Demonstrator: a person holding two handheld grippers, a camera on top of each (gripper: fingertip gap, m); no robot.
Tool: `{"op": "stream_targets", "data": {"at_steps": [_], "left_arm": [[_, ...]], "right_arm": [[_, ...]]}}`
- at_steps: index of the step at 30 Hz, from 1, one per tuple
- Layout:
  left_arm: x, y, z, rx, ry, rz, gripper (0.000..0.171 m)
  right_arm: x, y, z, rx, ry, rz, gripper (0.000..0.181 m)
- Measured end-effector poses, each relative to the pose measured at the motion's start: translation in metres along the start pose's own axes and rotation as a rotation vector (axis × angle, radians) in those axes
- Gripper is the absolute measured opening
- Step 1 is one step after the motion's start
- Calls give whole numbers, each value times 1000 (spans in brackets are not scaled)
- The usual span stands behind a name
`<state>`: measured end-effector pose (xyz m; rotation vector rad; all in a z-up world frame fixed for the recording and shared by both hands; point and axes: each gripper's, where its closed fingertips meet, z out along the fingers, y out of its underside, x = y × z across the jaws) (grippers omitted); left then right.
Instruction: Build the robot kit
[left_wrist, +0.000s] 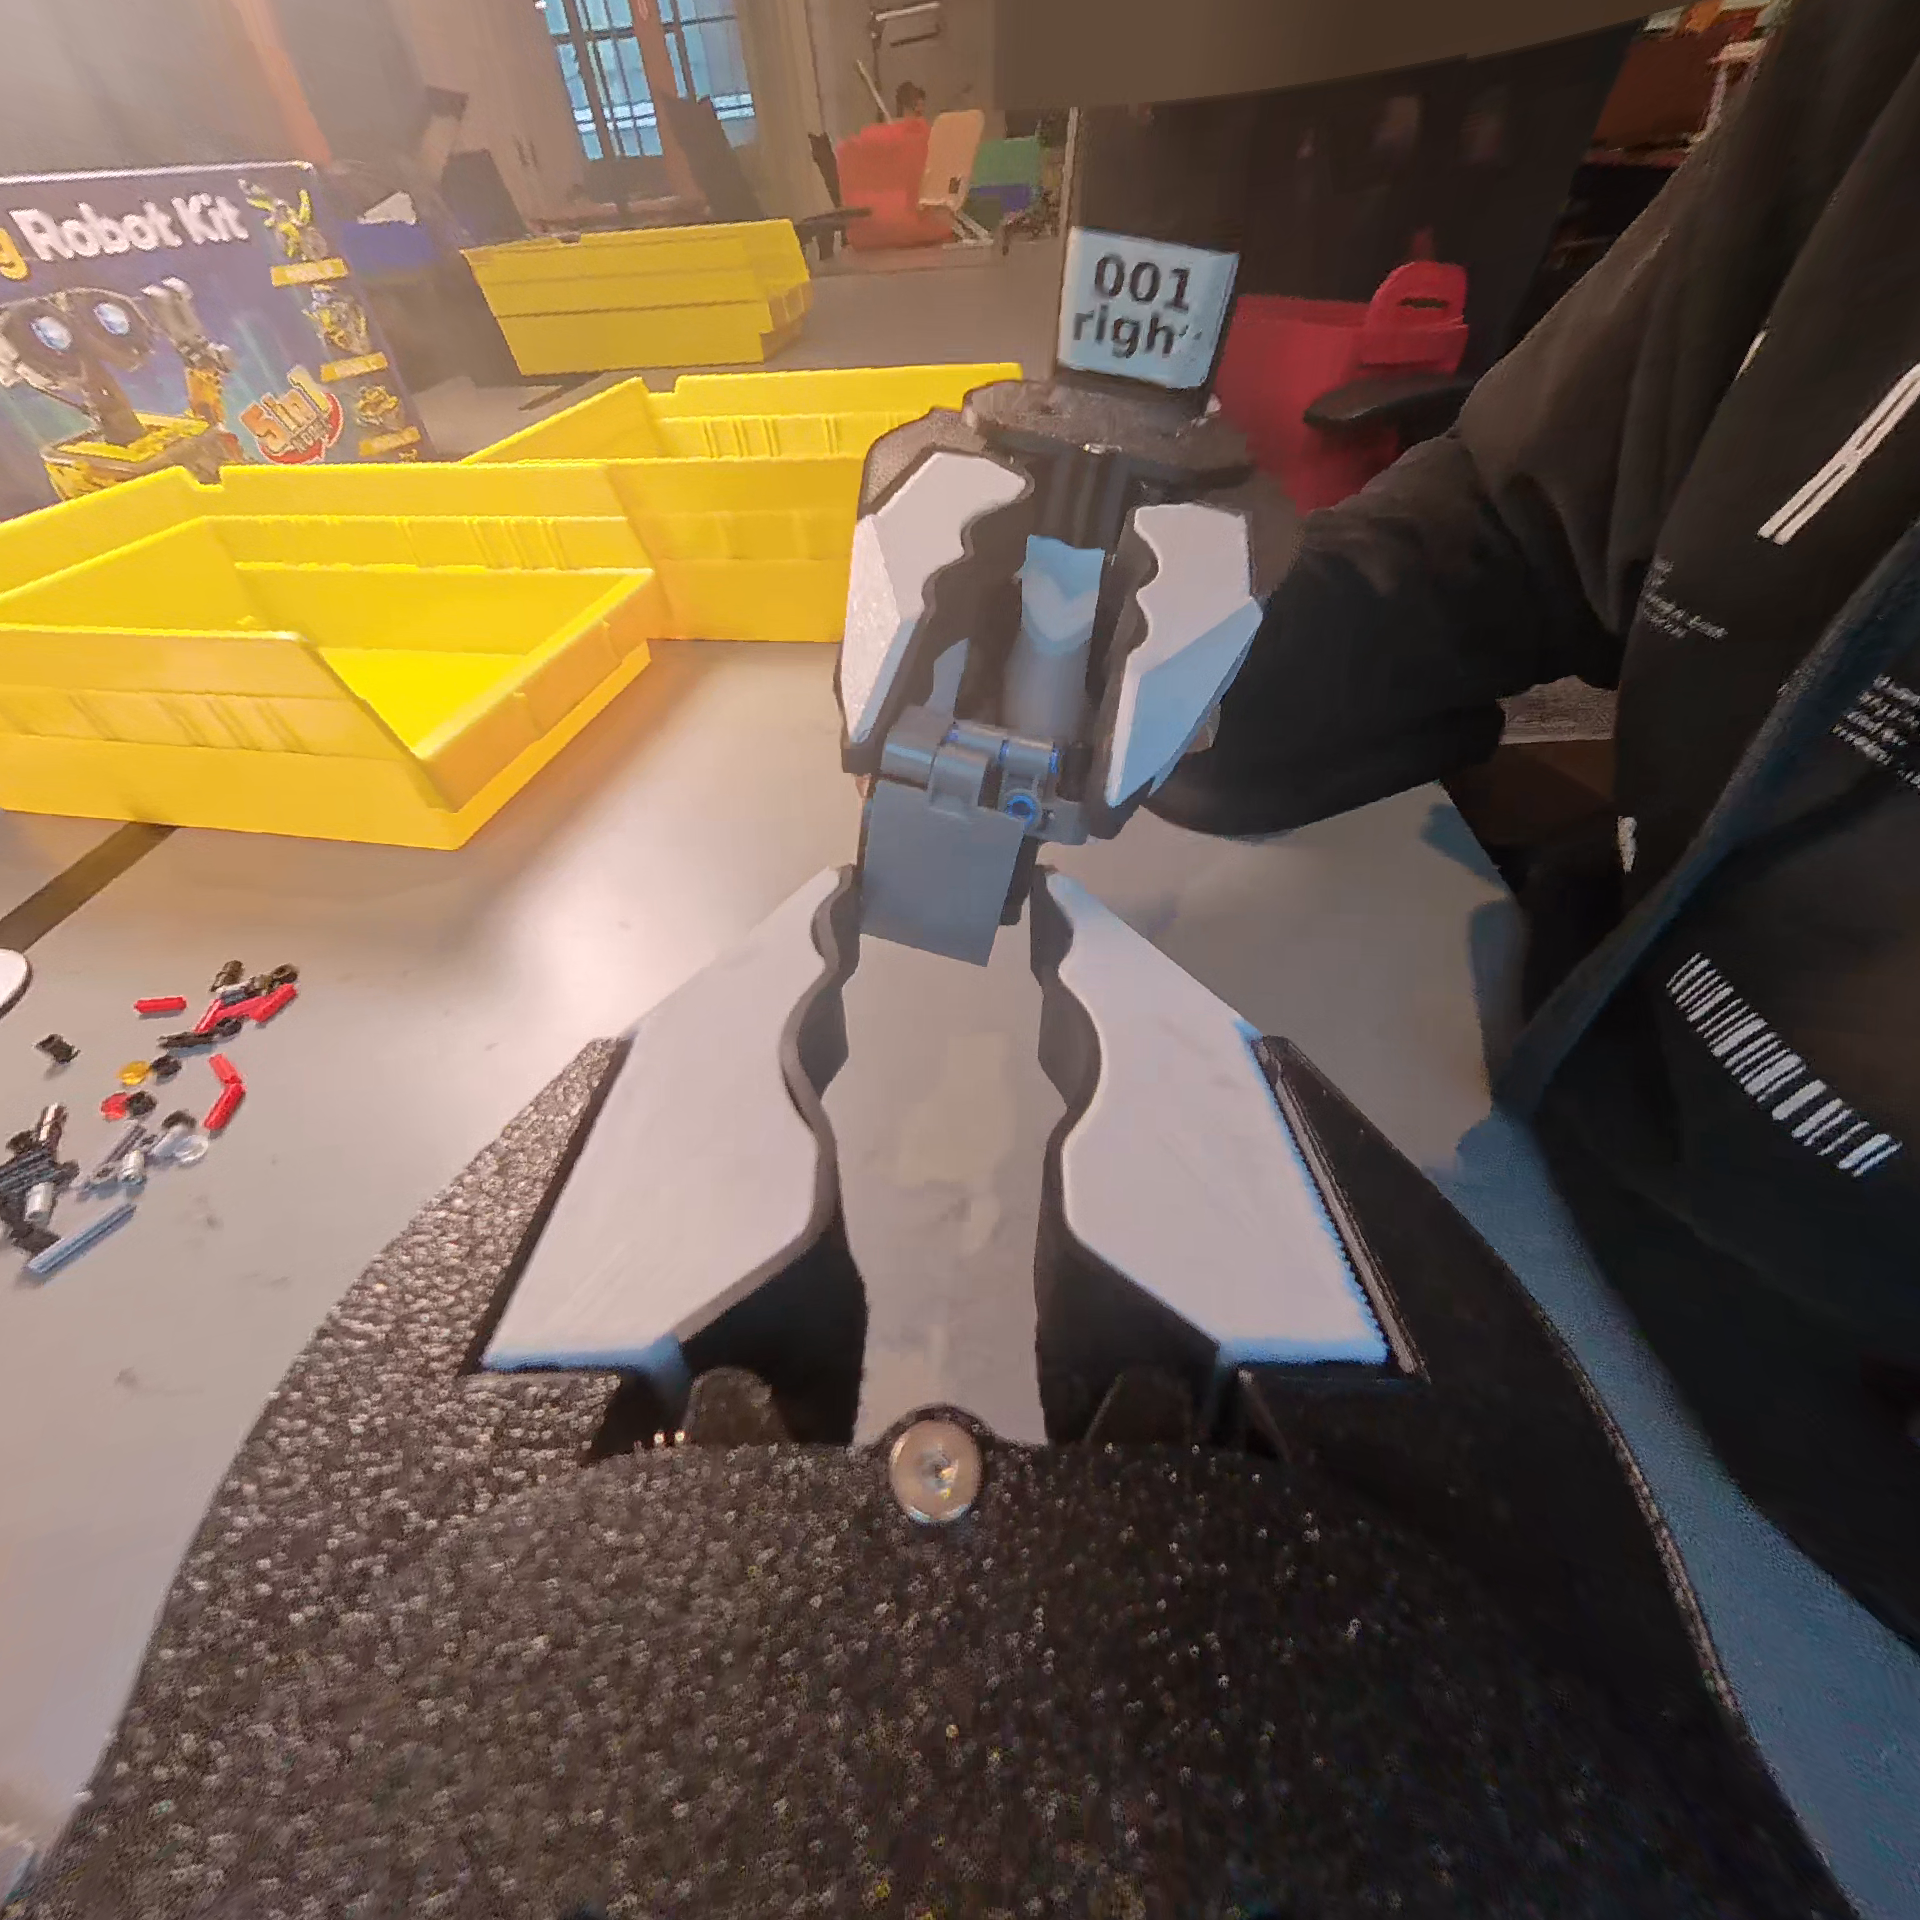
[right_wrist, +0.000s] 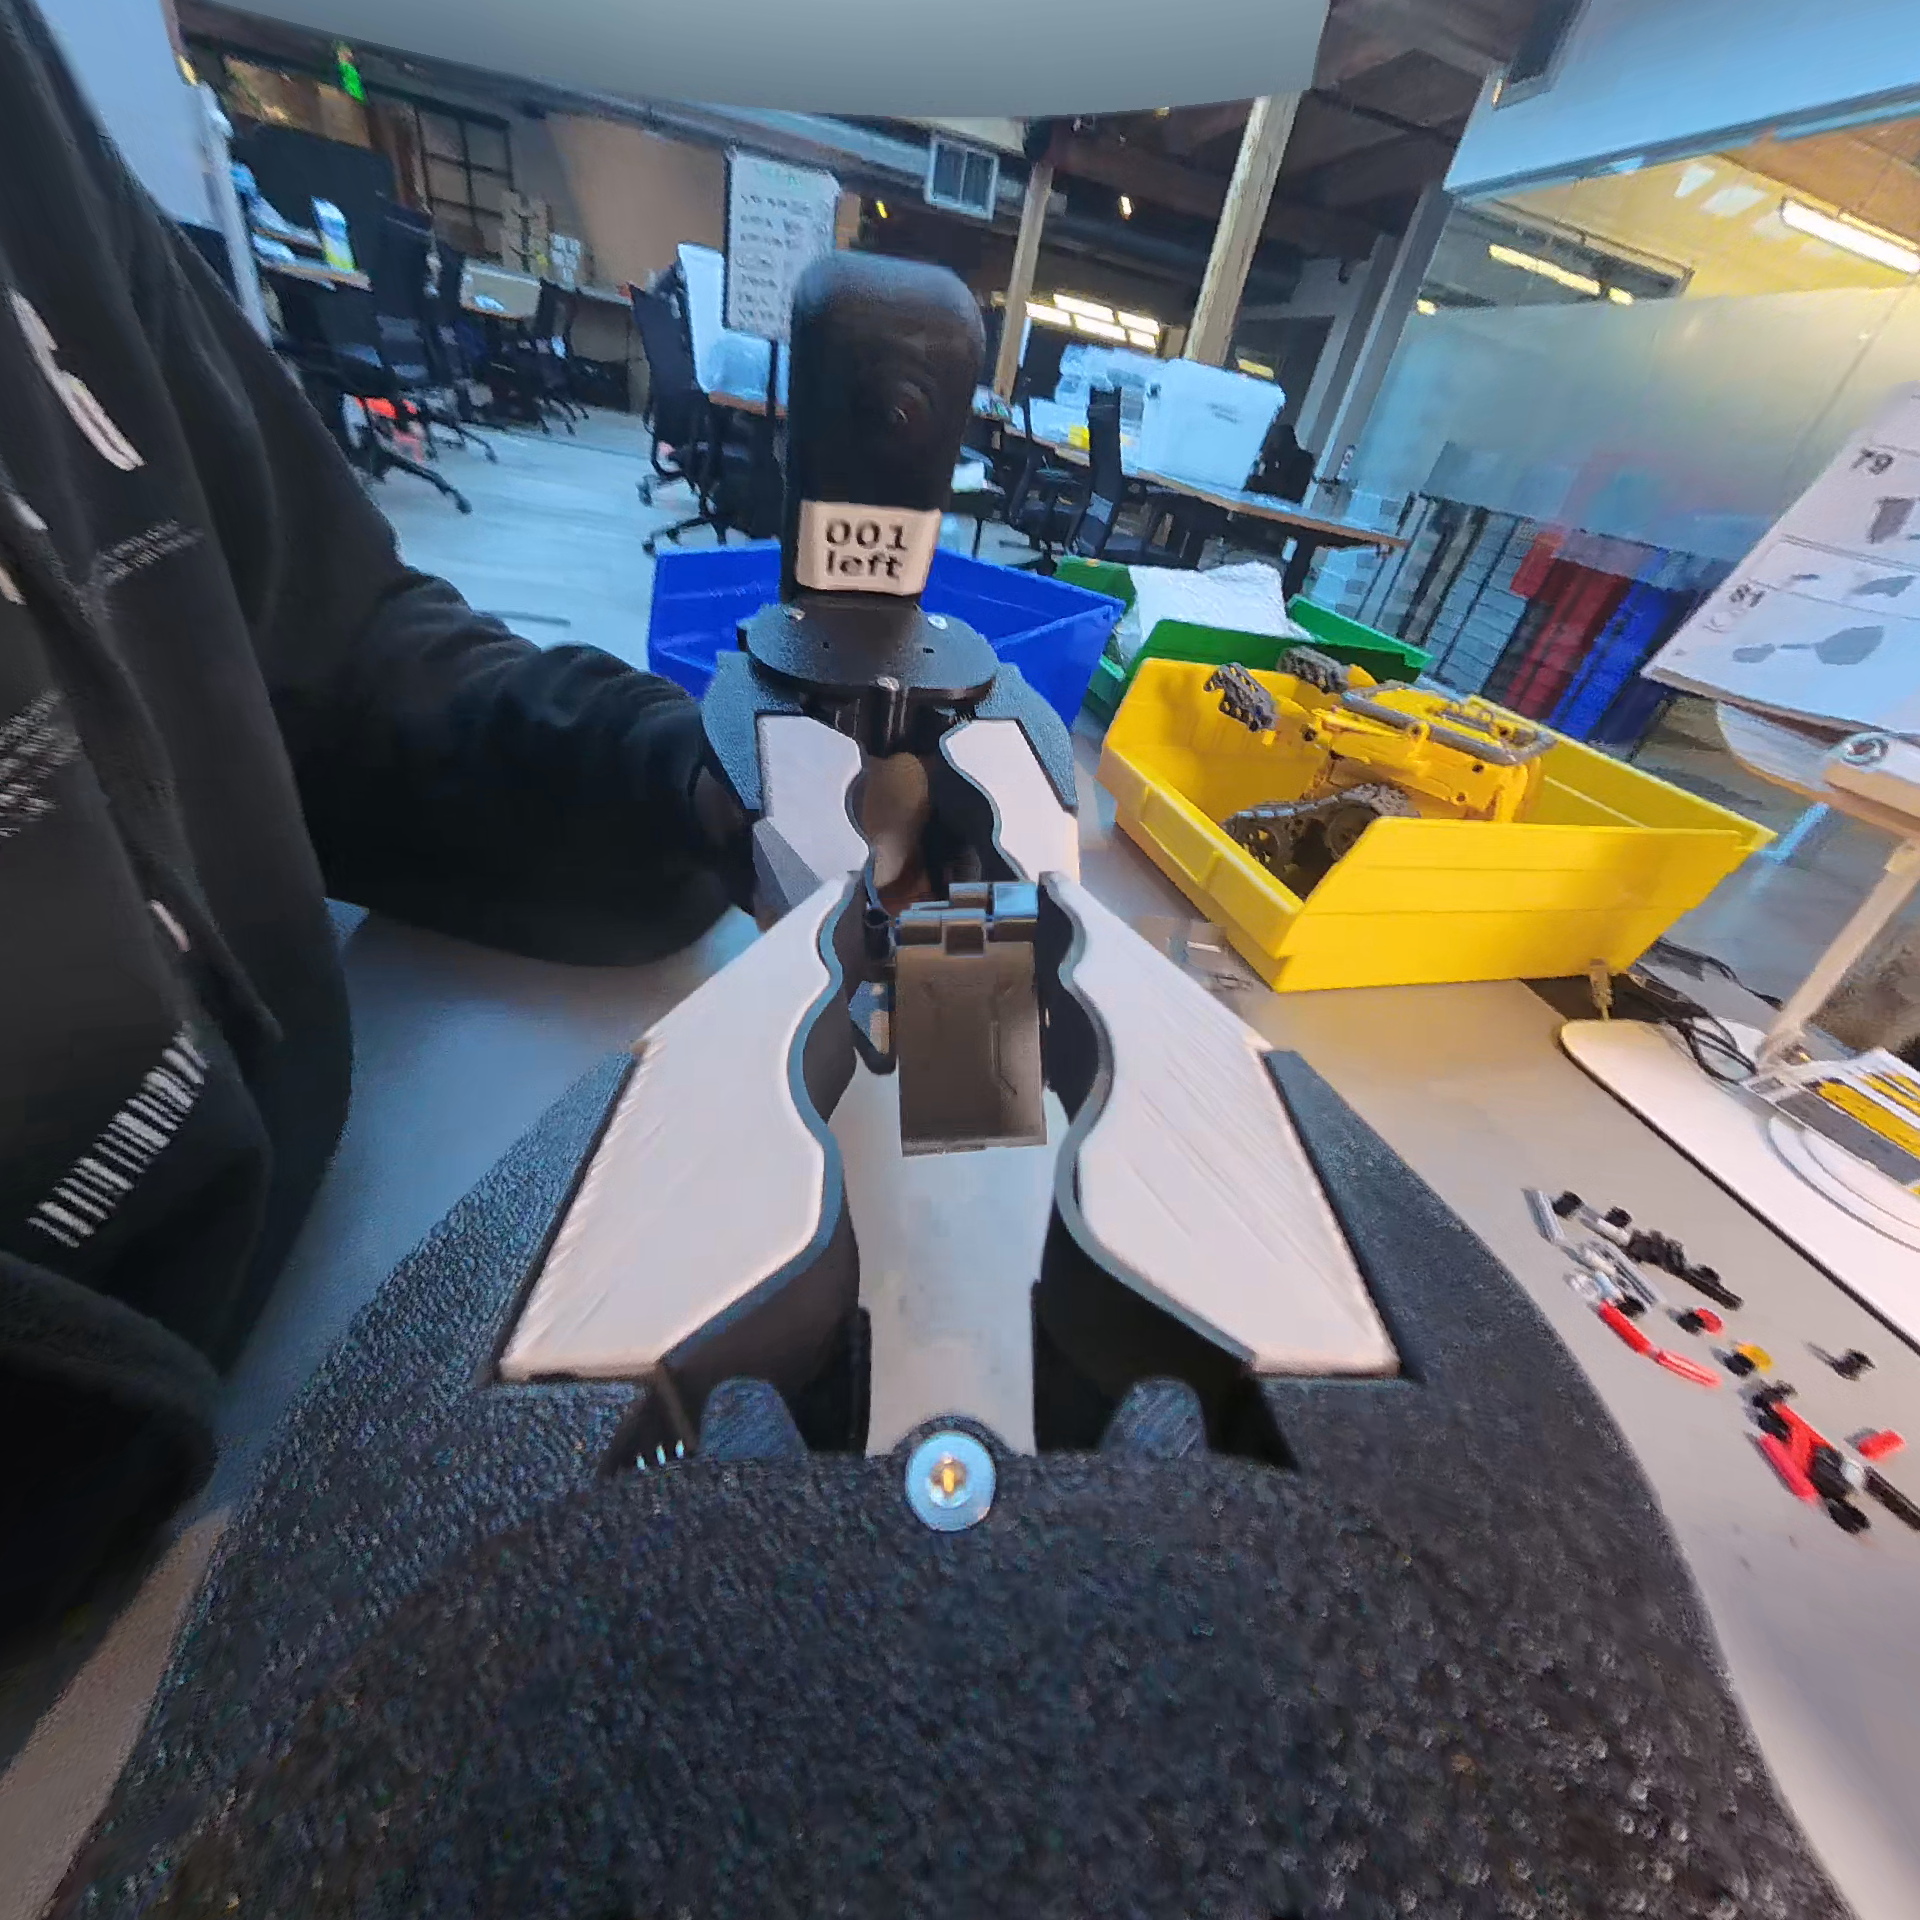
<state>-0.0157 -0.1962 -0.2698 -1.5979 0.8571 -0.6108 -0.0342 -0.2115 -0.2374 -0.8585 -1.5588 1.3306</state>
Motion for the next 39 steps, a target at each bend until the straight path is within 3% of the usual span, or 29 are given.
{"op": "stream_targets", "data": {"at_steps": [3,6,10,14,17,20,23,26,30,39], "left_arm": [[1,6,5,-28,-15,19,49],[-1,15,13,-54,-42,32,28],[-6,-15,-1,183,-2,-79,24],[-8,-55,-31,512,78,-192,24],[-2,-63,-35,589,140,-205,24],[5,-58,-26,543,148,-162,24],[8,-52,-20,493,138,-128,25],[2,-39,-12,384,92,-102,26],[-11,-25,-19,255,27,-68,51],[-8,-21,-17,73,-78,170,40]], "right_arm": [[7,12,2,-82,42,-10,33],[-1,15,7,-111,27,0,34],[10,-18,-7,48,78,15,63],[22,-19,-18,63,114,41,62],[4,-30,-10,115,77,0,53],[-7,-45,-5,170,42,41,50],[1,-40,-8,150,86,41,30],[5,-29,-12,100,97,16,30],[18,-14,-16,-21,150,-59,30],[10,1,-15,-7,101,-193,30]]}}
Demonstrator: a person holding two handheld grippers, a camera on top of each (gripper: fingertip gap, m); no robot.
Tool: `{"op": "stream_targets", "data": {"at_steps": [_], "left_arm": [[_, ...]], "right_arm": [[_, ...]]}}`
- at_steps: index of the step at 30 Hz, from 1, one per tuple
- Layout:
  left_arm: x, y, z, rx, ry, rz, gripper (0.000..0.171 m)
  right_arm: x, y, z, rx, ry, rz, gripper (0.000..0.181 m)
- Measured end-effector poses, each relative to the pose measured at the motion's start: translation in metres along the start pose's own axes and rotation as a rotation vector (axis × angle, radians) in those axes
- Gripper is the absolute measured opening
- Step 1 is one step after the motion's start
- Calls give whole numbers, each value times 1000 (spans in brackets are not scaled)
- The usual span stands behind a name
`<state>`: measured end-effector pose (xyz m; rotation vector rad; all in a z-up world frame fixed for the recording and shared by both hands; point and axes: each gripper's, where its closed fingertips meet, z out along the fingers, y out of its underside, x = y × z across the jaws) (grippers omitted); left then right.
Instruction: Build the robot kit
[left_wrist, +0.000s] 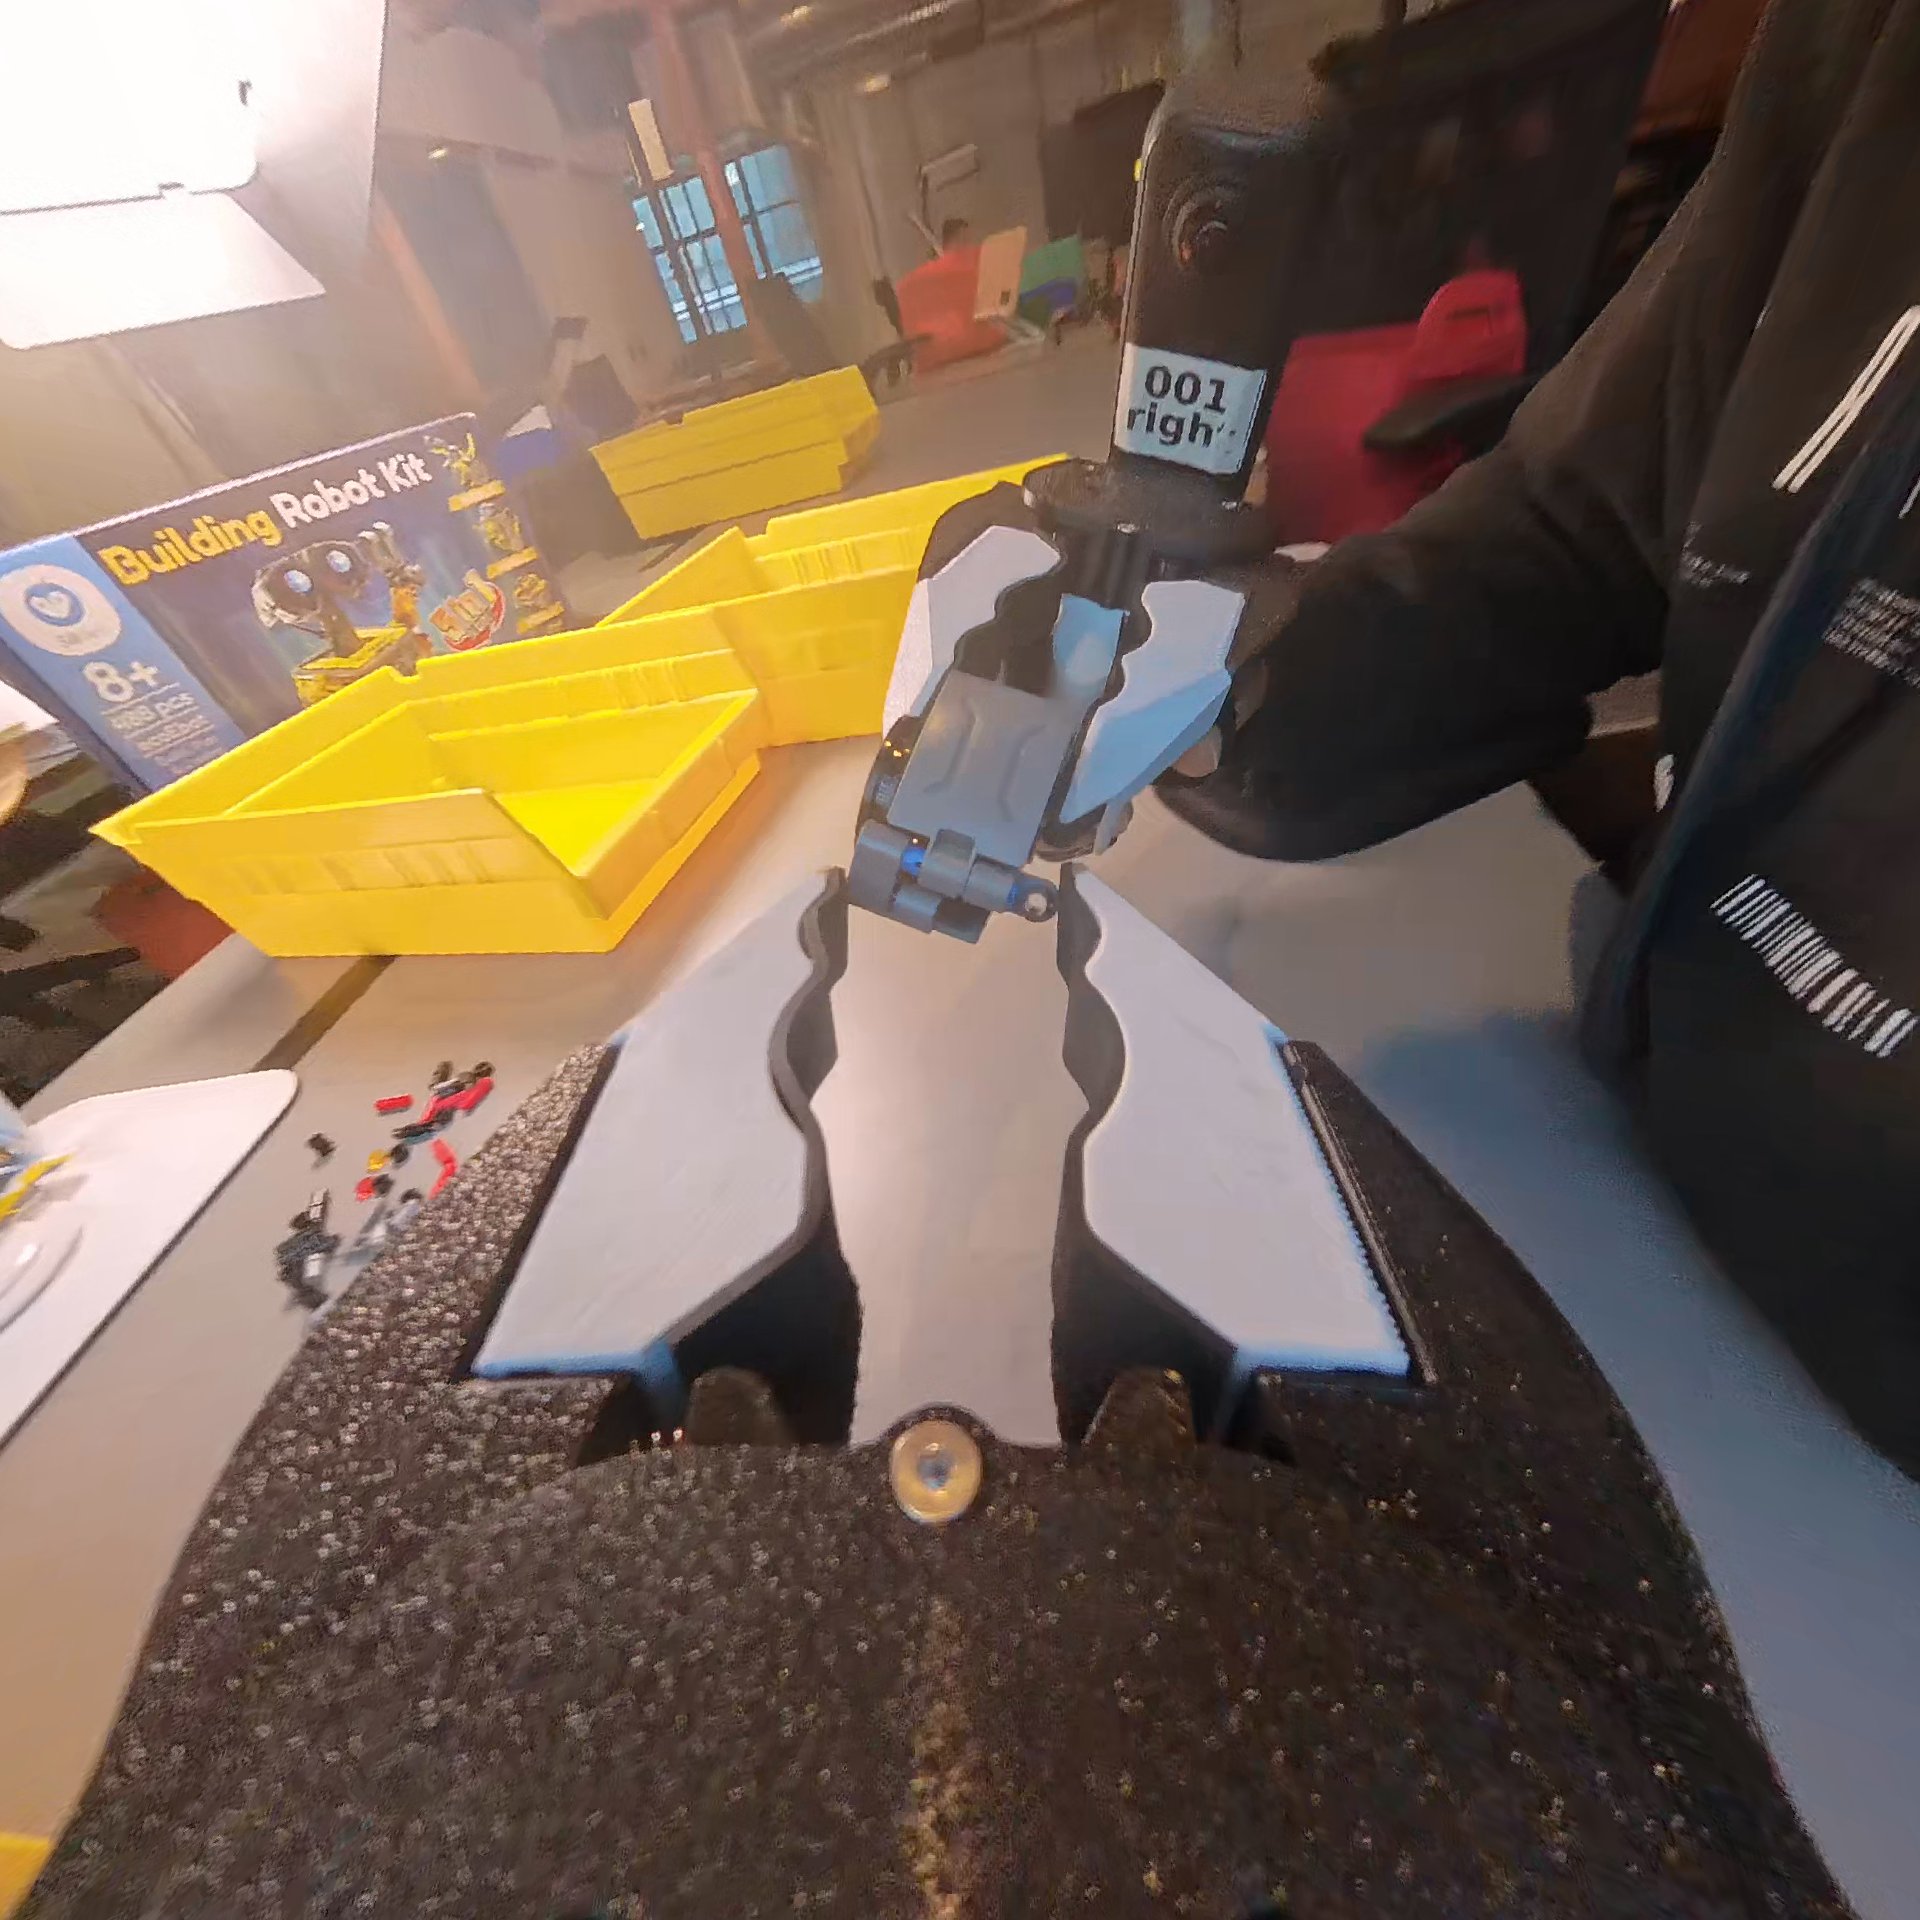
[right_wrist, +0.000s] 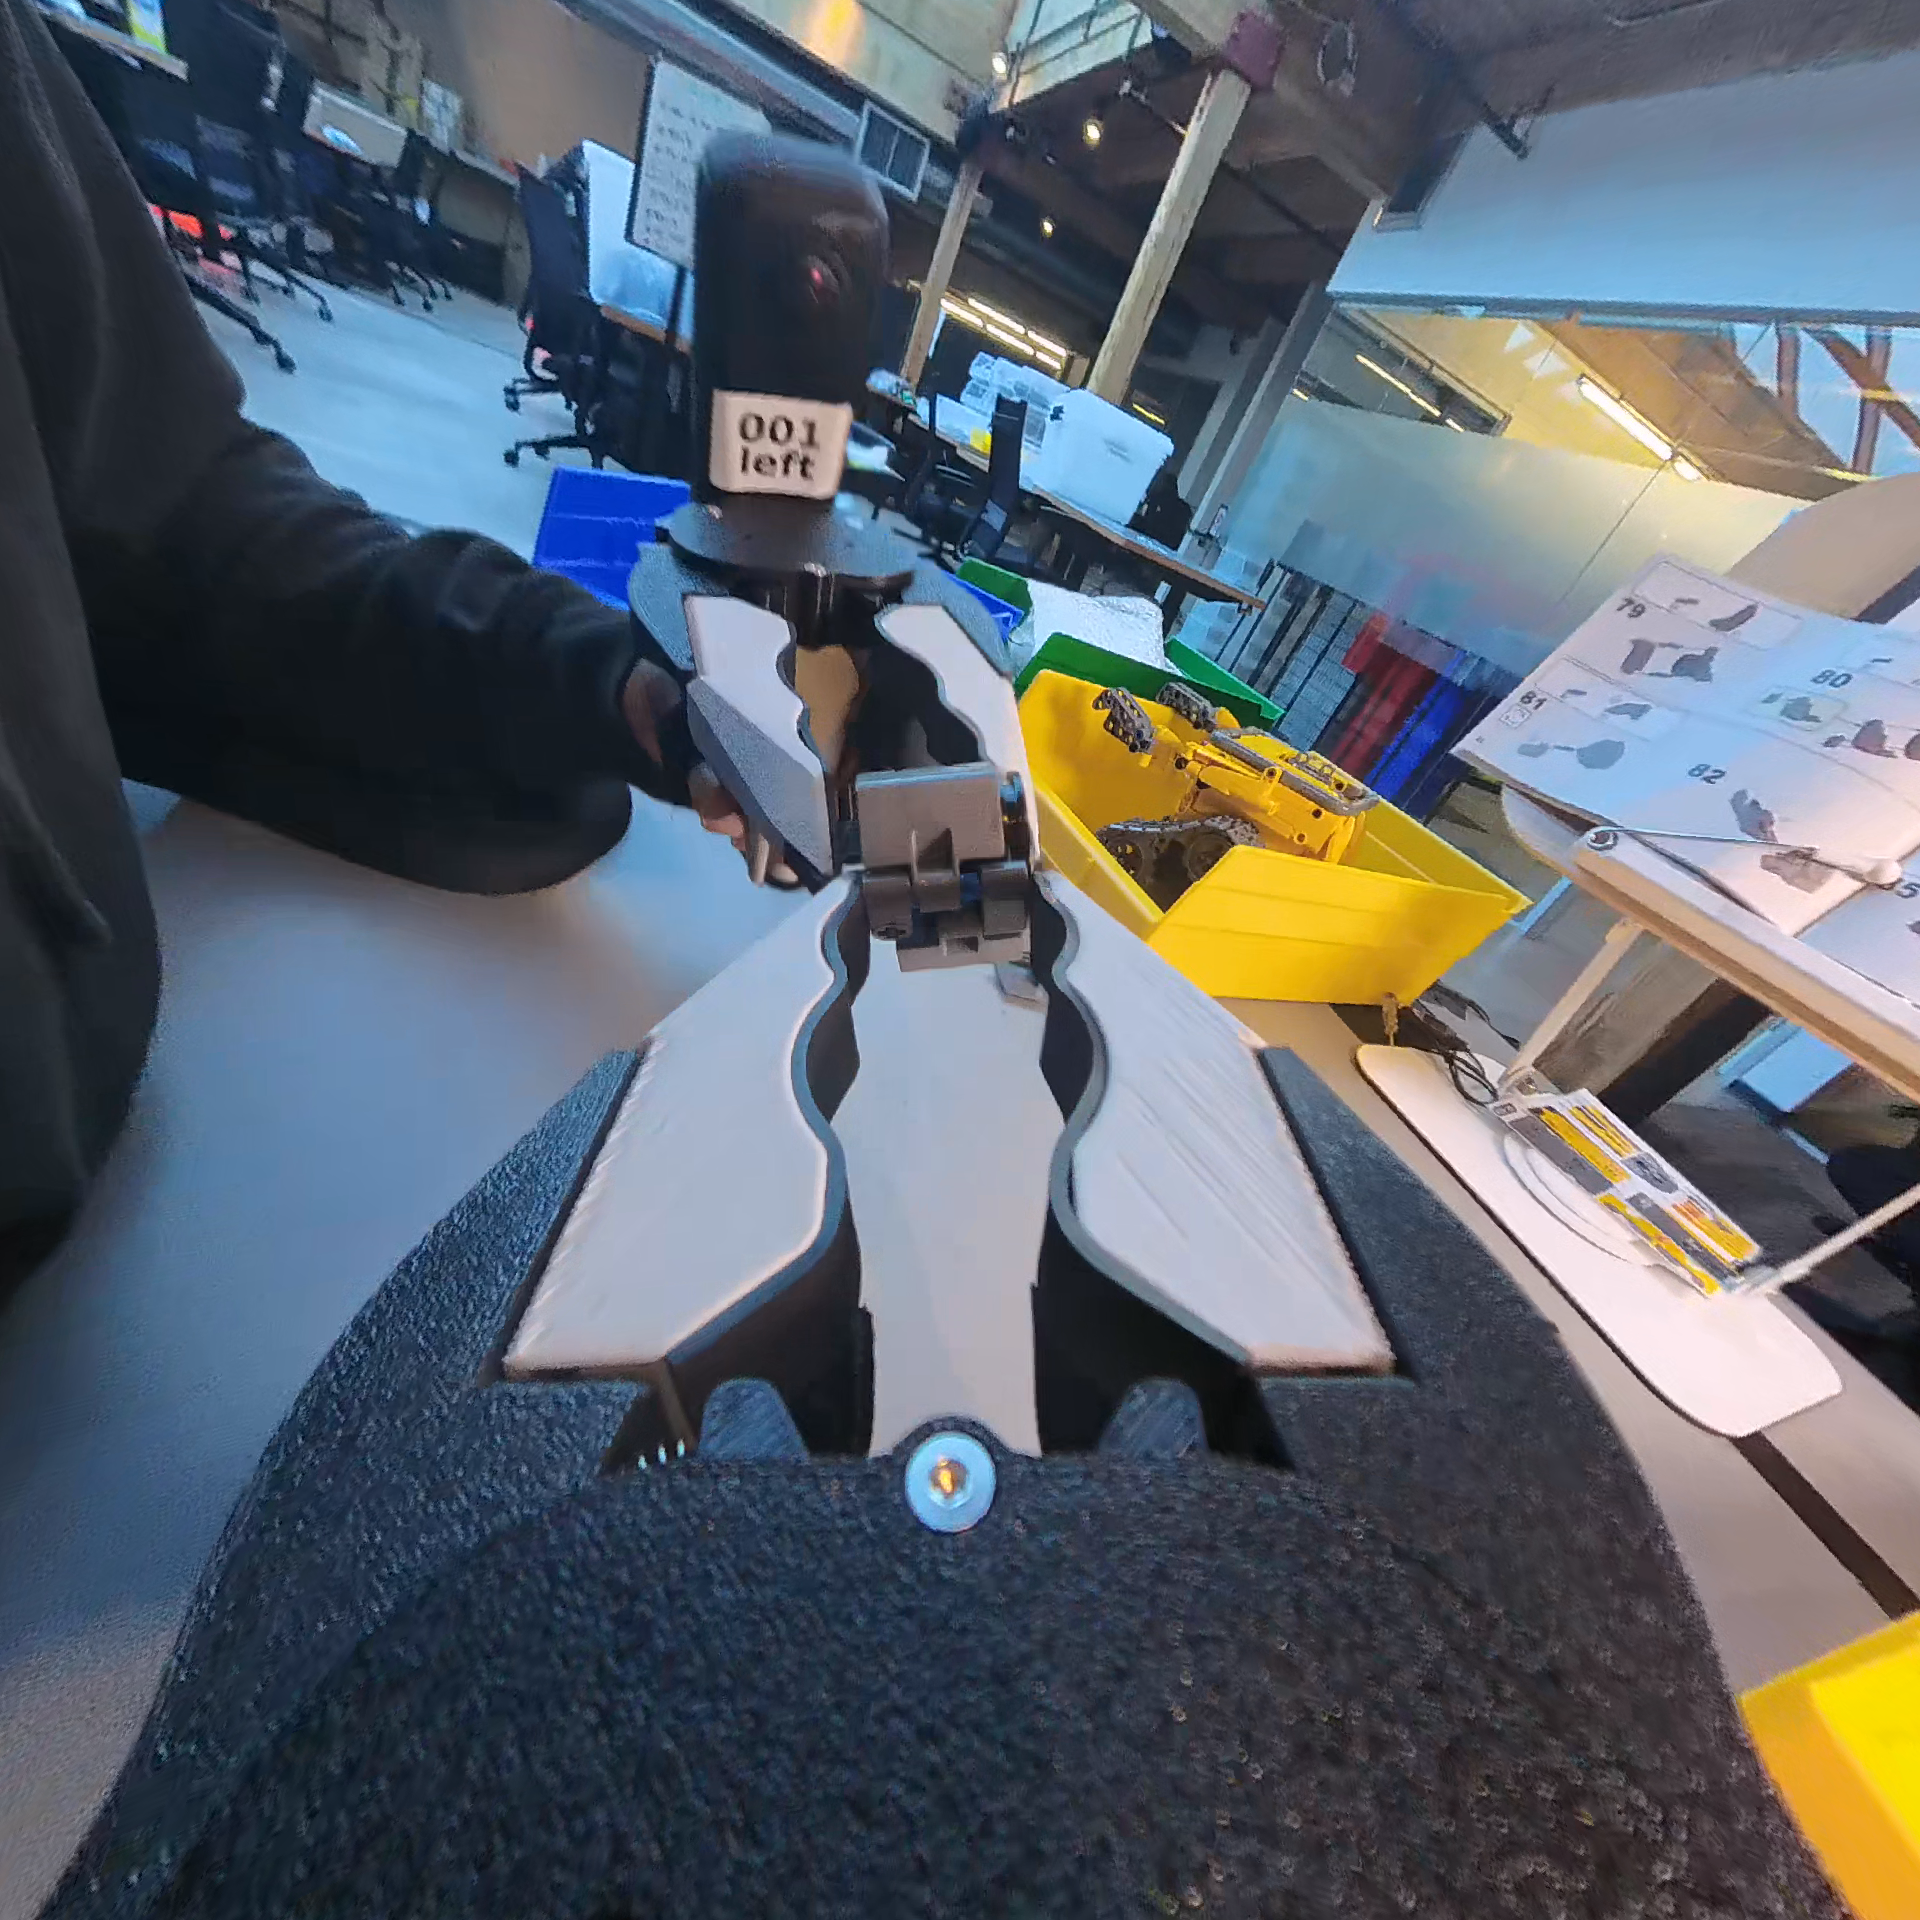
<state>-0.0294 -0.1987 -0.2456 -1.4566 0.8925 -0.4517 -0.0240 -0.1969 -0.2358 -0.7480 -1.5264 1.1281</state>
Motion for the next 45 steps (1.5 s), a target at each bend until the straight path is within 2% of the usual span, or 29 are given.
{"op": "stream_targets", "data": {"at_steps": [3,9,17,24,28,31,32,45], "left_arm": [[-3,9,0,-91,-39,77,39],[-6,20,-5,-162,-62,124,39],[-2,18,-7,-190,-45,120,38],[-1,23,-5,-241,-58,145,37],[0,18,-3,-184,-38,92,39],[1,10,-6,-142,-50,129,42],[2,9,-5,-132,-52,131,37],[4,4,-9,-177,-38,129,33]], "right_arm": [[1,10,0,-47,11,-70,31],[-1,20,3,-93,15,-116,29],[-5,21,3,-86,-32,-8,27],[-6,27,2,-104,-48,-1,25],[-2,26,1,-70,-83,70,26],[1,29,-3,-64,-96,100,26],[0,28,-4,-50,-109,127,26],[-4,21,-2,-16,-126,183,25]]}}
